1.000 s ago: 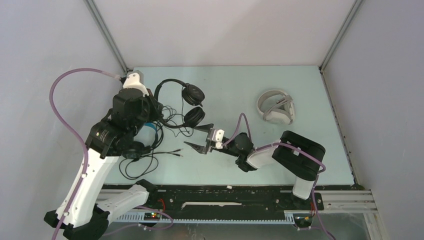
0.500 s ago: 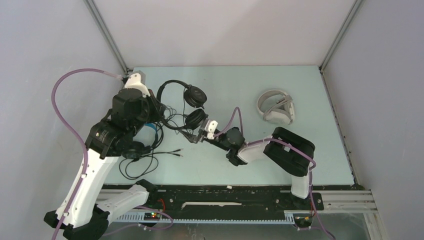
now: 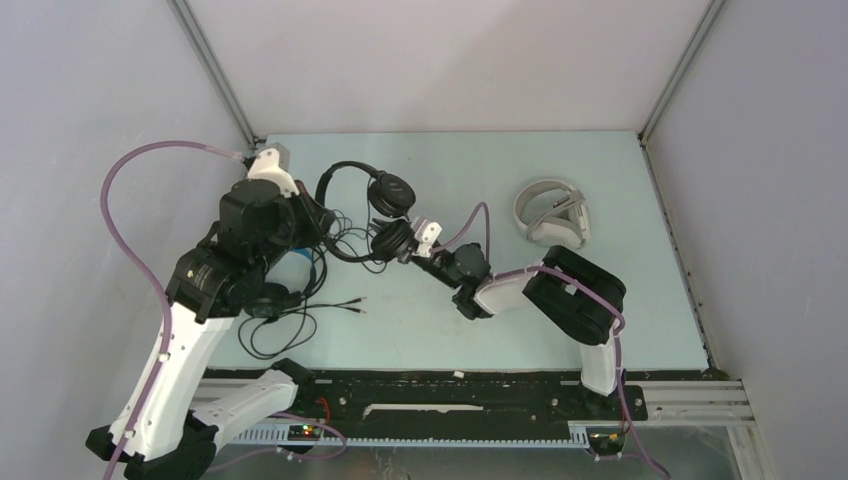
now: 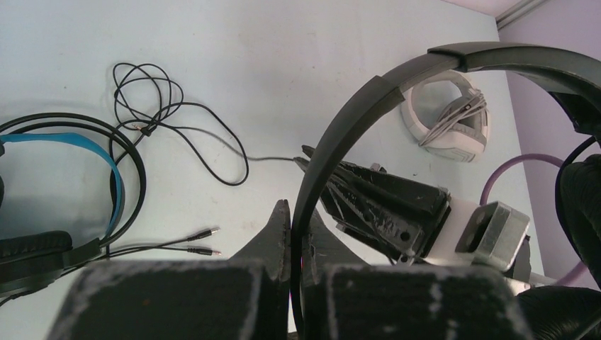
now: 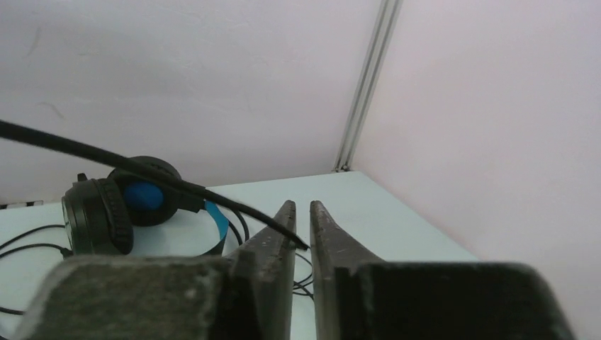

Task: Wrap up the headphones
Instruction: Wrap the headphones cable around the headphones.

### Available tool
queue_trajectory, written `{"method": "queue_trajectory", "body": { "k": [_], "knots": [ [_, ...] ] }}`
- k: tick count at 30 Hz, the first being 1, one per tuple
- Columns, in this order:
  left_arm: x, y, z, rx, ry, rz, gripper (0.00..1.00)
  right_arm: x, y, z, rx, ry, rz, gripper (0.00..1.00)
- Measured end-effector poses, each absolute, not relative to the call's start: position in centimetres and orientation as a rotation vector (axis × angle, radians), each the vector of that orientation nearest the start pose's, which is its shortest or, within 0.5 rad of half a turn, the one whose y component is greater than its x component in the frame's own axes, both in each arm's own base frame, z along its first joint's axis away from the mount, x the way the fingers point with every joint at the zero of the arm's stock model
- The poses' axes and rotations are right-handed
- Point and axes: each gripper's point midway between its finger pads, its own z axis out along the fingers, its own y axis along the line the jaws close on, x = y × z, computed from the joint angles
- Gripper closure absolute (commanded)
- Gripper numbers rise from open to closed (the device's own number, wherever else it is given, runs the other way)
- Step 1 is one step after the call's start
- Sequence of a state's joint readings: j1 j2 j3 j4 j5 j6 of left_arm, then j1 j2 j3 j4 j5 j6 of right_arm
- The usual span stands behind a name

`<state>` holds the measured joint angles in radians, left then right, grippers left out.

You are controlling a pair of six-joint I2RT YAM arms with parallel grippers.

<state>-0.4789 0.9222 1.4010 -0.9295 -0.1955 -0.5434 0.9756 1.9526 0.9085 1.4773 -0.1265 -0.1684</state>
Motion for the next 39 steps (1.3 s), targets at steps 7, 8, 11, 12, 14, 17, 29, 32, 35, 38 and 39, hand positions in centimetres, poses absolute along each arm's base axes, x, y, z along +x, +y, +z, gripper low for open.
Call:
{"method": "queue_trajectory", "body": {
  "k": [7, 8, 11, 12, 14, 17, 29, 32, 35, 38, 39],
  "knots": [
    [23.2, -11.7, 34.7, -0.114, 2.053, -0.487, 1.0, 30.6, 43.6, 24.6, -0.703, 0.942, 0.776, 1.0],
    [23.2, -11.8, 34.7, -0.088, 2.056, -0.487, 1.0, 30.7, 43.0, 24.7, -0.697, 0.947, 0.781, 1.0],
    [22.9, -12.5, 34.2, 0.026, 2.078, -0.493, 1.0, 31.1, 41.0, 25.7, -0.674, 0.952, 0.805, 1.0],
    [22.8, -12.9, 34.0, 0.075, 2.084, -0.5, 1.0, 31.0, 40.4, 26.1, -0.67, 0.948, 0.816, 1.0],
    [22.5, -13.6, 33.7, 0.194, 2.092, -0.516, 1.0, 30.1, 39.4, 26.6, -0.675, 0.944, 0.854, 1.0],
    [22.2, -14.5, 33.3, 0.341, 2.089, -0.532, 1.0, 28.3, 38.6, 26.8, -0.7, 0.957, 0.926, 1.0],
    [23.0, -14.3, 30.2, 0.87, 1.944, -0.326, 1.0, 23.1, 36.5, 26.0, -0.826, 1.176, 1.23, 1.0],
    [24.1, -14.2, 29.9, 0.985, 1.876, -0.248, 1.0, 21.6, 35.5, 26.2, -0.884, 1.224, 1.289, 1.0],
    [24.9, -14.3, 29.4, 1.084, 1.812, -0.184, 1.0, 19.9, 35.0, 26.0, -0.956, 1.292, 1.34, 1.0],
    [25.6, -14.4, 28.7, 1.159, 1.76, -0.136, 1.0, 18.8, 35.0, 25.8, -1.014, 1.384, 1.394, 1.0],
    [26.0, -14.6, 28.6, 1.182, 1.738, -0.12, 1.0, 18.6, 35.0, 25.8, -1.028, 1.403, 1.409, 1.0]
  ]
}}
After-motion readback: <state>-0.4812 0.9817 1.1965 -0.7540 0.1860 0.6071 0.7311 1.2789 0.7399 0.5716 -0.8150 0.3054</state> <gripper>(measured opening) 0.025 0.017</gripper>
